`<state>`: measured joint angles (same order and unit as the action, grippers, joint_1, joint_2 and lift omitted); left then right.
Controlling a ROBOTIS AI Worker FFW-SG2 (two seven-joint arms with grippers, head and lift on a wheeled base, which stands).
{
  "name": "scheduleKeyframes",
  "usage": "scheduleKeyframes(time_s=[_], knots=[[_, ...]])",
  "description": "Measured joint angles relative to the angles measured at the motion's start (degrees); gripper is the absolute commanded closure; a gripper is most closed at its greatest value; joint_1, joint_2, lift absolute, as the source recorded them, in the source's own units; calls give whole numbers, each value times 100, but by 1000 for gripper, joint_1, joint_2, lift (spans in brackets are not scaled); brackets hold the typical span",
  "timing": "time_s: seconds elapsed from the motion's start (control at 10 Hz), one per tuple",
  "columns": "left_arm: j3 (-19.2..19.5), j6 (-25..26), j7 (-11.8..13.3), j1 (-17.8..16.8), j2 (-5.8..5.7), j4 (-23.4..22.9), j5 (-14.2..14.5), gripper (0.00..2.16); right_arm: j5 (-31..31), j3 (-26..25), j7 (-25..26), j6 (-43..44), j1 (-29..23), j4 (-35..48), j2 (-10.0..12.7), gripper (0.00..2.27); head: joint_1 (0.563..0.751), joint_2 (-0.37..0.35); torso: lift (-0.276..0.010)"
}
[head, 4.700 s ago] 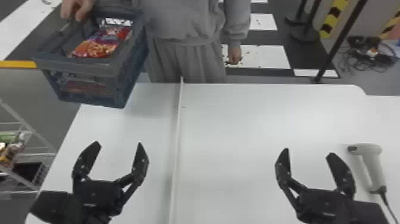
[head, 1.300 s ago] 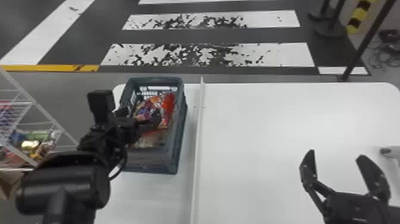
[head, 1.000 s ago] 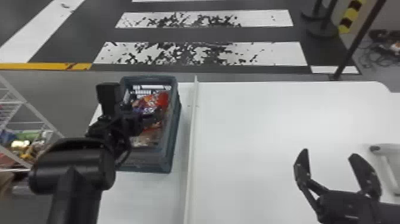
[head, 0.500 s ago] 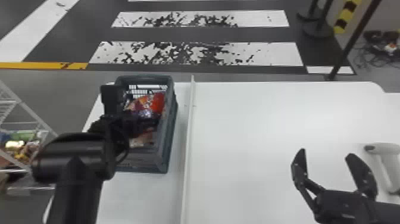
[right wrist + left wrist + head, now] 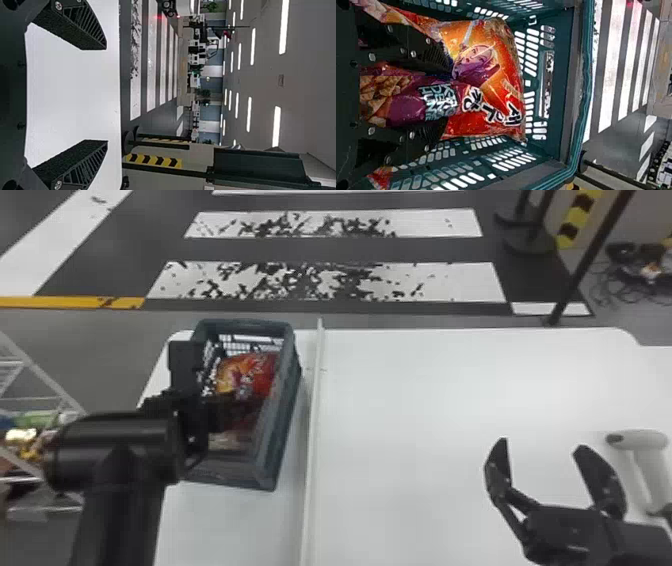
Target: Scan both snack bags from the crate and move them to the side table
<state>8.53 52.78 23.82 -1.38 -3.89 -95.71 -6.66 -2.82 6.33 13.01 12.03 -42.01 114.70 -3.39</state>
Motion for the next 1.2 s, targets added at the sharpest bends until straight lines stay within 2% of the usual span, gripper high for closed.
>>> scheduleKeyframes(time_s=[0.1, 0.2, 0.4, 0.6, 1.1, 1.2], knots=[[57, 33, -33, 123, 4, -249, 99, 2135, 1, 2, 0, 5, 0, 0, -1, 83, 695, 79, -75], [191, 212, -375, 252, 10, -548, 370, 2135, 1, 12, 0, 5, -1, 0, 3, 83, 695, 97, -75], [491, 392, -562, 478, 0, -997, 852, 2135, 1, 30, 0, 11, -1, 2, 4, 83, 695, 117, -75], [755, 396, -496, 614, -6, -1230, 1346, 2135, -9, 51, 0, 0, 0, 6, 5, 83, 695, 125, -75], [1423, 396, -248, 726, -3, -1360, 2928, 2135, -37, 70, -1, -4, -9, 17, 24, 83, 695, 116, -75], [1510, 421, -246, 818, 4, -1542, 3194, 2135, -47, 77, -1, -5, -9, 17, 33, 83, 695, 114, -75]])
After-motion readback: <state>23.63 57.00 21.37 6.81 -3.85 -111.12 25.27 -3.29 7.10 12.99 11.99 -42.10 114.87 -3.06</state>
